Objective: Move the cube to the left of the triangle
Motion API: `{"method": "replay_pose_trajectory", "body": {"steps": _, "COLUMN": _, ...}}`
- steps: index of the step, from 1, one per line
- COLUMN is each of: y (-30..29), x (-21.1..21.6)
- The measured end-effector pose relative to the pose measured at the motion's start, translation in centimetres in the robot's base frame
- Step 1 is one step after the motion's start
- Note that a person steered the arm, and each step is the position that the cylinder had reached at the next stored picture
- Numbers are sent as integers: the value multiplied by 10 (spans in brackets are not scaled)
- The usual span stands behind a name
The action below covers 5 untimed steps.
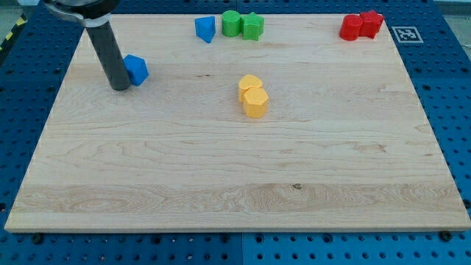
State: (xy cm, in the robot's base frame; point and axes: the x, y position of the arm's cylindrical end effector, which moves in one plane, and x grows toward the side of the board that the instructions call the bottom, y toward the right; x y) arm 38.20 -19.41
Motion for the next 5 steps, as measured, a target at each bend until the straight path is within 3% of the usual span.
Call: {"method": "replay_pose_trajectory", "body": {"steps": 5, "y": 56, "x": -49}}
